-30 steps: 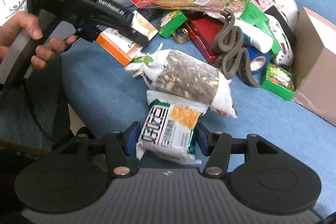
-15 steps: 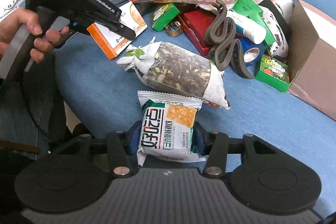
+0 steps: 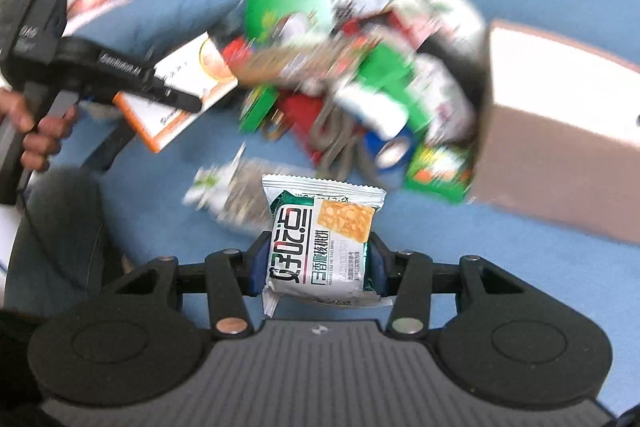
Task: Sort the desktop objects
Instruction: 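Carry the medicine box and biscuit packet into the tan box and release both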
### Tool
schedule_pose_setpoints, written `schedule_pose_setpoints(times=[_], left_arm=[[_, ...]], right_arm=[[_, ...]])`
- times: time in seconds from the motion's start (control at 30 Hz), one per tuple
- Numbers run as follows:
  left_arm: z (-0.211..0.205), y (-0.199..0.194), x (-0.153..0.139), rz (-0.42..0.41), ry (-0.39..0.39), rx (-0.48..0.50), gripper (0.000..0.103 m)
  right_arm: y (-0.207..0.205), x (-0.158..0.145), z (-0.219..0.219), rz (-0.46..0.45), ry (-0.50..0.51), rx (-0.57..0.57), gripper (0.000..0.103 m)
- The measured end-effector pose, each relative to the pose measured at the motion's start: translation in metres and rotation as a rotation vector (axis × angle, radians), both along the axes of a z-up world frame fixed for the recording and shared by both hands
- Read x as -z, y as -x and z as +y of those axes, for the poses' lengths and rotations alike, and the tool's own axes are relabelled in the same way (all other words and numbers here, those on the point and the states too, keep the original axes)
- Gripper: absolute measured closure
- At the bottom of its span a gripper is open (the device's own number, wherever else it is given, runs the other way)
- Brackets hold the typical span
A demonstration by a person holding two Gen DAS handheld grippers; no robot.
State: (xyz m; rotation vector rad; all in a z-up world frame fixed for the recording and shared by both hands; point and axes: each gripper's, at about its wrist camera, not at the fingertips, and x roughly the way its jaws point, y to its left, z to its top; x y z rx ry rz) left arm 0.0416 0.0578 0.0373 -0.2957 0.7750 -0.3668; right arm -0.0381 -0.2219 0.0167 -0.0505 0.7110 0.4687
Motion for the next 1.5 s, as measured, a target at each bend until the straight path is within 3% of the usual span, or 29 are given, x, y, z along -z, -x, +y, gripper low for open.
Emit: schedule_pose_setpoints(times=[0.23,0.5,0.67,0.83,0.97,1.13,1.3,1.37,1.43,1.47,1.5], left_arm=[[-0.08,-0.03,-0.044,-0.079,0.052,0.182,0.085],[-0.184,-0.08,-0.065,-0.105,0.129,0.298,0.085],[-0.242,-0.112,-0.052,-0.101,0.095,0.339,0.085],[-0.288,-0.146,-0.026,-0.087,-0.027,0.322,0.085],[-0.303,-0.166,-0.004,-0.058,-0.116,0.29,0.085],[-0.312,-0.176,0.008,-0.05,-0.166,0.292,0.085],[-0.312,-0.178,0.012,-0.042,-0.178,0.275,0.084],[-0.311,-0.178,0.011,-0.047,-0.173,0.264,0.069],[-0.309,-0.176,0.007,-0.052,-0.142,0.29,0.047],[-0.309,-0.174,0.005,-0.057,-0.135,0.294,0.038],[-0.308,-0.171,0.002,-0.063,-0.139,0.282,0.022]], right_arm=[[-0.03,-0.042,-0.047,-0.187,0.022,0.181,0.056],[-0.088,-0.064,-0.115,-0.269,0.119,0.419,0.056],[-0.132,-0.053,-0.153,-0.216,0.131,0.507,0.056],[-0.18,-0.023,-0.17,-0.086,0.202,0.536,0.056],[-0.209,0.0,-0.173,0.033,0.262,0.531,0.056],[-0.227,0.024,-0.174,0.159,0.31,0.527,0.056],[-0.225,0.028,-0.174,0.21,0.326,0.511,0.055],[-0.225,0.027,-0.175,0.218,0.322,0.508,0.055],[-0.224,0.026,-0.176,0.218,0.306,0.512,0.053],[-0.224,0.026,-0.176,0.219,0.299,0.513,0.05],[-0.224,0.026,-0.176,0.22,0.293,0.515,0.041]])
